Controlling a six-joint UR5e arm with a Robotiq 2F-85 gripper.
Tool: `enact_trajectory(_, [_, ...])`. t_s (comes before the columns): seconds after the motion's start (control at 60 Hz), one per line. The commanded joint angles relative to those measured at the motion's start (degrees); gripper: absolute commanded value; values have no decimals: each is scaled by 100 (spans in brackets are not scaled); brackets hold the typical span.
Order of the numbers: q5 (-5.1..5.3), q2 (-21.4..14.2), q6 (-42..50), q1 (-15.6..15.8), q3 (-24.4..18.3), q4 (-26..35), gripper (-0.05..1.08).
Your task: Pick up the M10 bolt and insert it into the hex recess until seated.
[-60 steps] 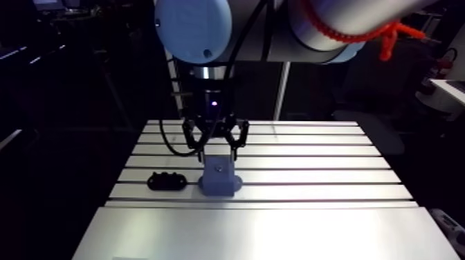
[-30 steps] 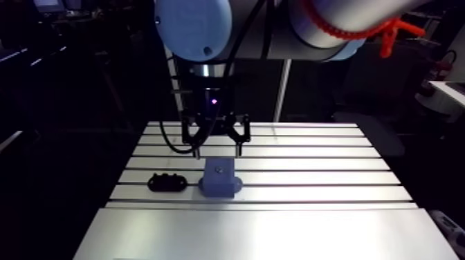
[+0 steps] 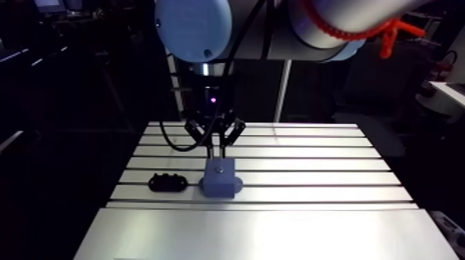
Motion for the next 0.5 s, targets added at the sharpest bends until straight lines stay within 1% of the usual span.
enact_trajectory(0.017, [-9, 17, -32, 10, 19, 0, 108])
enact_trajectory(0.15, [-70, 17, -40, 2, 12, -1, 108])
enact_trajectory(0.417, [-79, 9, -114, 0, 10, 26, 108])
enact_trajectory(0.5, [-55, 0, -270, 1, 28, 1, 108])
